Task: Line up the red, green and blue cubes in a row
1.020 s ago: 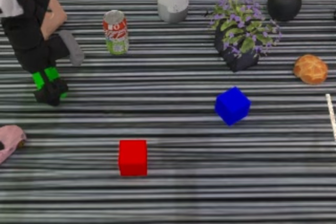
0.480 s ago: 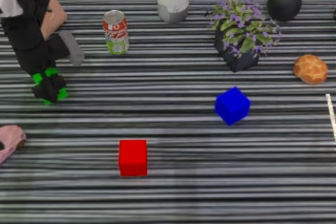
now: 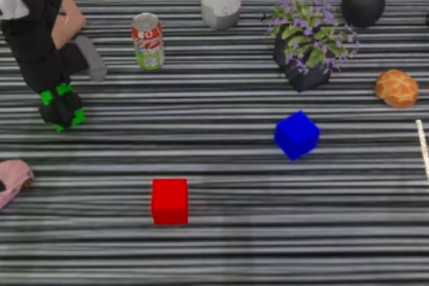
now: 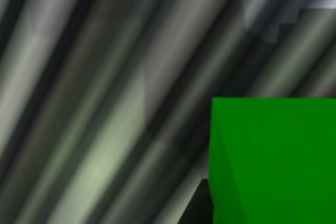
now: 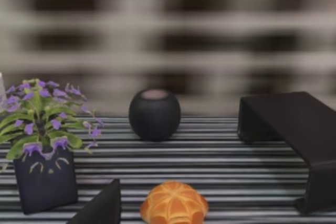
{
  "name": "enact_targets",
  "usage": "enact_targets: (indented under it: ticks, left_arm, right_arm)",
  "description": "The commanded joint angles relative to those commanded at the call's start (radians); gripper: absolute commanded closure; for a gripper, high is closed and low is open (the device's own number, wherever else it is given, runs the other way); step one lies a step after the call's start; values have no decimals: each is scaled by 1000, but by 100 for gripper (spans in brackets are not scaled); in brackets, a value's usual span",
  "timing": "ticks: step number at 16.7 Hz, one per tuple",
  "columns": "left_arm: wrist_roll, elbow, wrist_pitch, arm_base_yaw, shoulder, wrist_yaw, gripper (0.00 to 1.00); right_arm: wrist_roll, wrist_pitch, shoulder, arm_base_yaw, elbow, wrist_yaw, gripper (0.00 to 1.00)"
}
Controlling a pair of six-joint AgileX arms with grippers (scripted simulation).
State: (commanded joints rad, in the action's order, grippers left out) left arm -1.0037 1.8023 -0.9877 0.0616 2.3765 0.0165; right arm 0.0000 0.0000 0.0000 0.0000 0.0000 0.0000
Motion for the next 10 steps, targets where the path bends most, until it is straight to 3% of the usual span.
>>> enact_targets:
  ticks: [6, 10]
  left_arm:
    - [2, 129, -196, -16, -59, 0, 100]
    - [4, 143, -213, -18, -69, -1, 100]
  right_arm:
    - [0, 0, 0, 0, 0, 0, 0]
    - [0, 0, 0, 0, 0, 0, 0]
